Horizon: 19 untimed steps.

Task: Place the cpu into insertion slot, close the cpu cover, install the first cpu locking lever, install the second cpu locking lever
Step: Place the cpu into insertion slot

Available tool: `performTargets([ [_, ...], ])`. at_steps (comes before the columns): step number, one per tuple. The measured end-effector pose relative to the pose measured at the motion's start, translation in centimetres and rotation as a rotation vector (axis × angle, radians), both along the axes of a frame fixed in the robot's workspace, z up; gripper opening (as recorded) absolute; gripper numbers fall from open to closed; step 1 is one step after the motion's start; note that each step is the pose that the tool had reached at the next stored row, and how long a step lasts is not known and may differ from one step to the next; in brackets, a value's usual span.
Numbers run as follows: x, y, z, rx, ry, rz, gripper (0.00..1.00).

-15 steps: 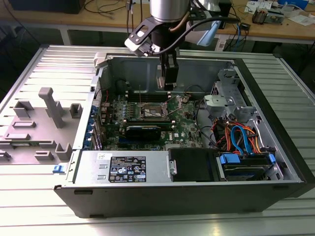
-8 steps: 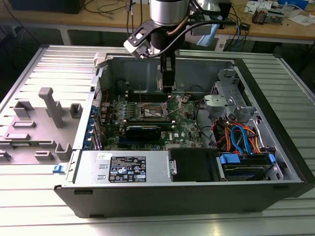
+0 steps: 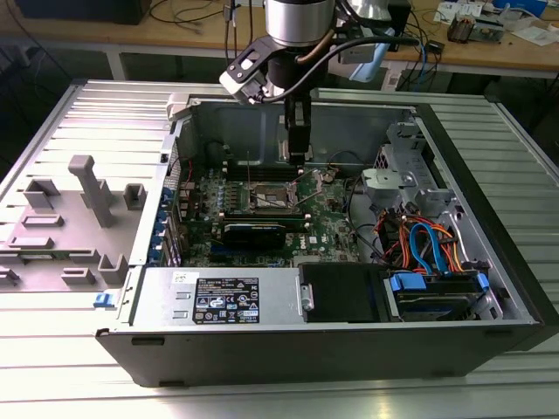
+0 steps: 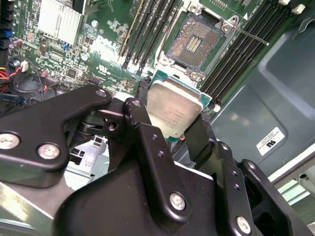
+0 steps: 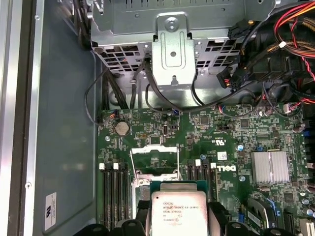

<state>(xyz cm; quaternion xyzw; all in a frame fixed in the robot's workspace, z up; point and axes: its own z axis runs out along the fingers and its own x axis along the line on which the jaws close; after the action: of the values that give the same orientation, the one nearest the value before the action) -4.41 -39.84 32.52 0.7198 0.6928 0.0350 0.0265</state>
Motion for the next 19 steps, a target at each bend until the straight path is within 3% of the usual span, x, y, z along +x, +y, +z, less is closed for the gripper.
performTargets([
  [9, 0.0, 0.47, -0.35, 0.0, 0.0, 0.0, 0.55],
  [19, 0.0, 0.48, -1.21, -0.0001, 0.0001, 0.0, 0.55],
])
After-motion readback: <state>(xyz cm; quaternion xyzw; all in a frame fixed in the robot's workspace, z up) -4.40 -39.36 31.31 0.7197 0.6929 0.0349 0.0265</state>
